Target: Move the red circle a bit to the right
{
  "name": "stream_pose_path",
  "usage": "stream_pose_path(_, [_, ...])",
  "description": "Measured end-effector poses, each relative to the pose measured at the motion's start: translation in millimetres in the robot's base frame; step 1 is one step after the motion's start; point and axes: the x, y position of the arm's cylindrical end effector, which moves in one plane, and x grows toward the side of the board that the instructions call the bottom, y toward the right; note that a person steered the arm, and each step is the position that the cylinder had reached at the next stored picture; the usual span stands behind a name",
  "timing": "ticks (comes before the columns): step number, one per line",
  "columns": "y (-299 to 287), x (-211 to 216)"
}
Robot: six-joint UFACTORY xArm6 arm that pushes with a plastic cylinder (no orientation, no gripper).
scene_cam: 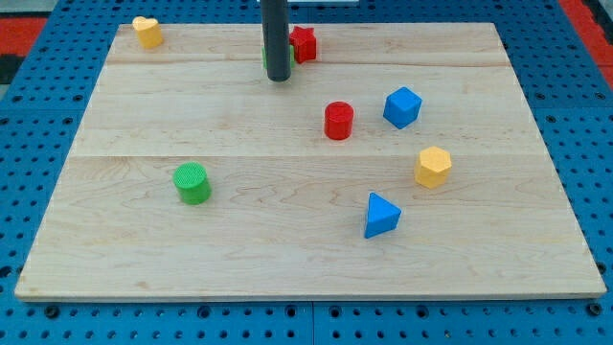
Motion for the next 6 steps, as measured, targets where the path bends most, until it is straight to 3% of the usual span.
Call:
stream_pose_path(5, [15, 115])
stream_pose_path(6, [37, 120])
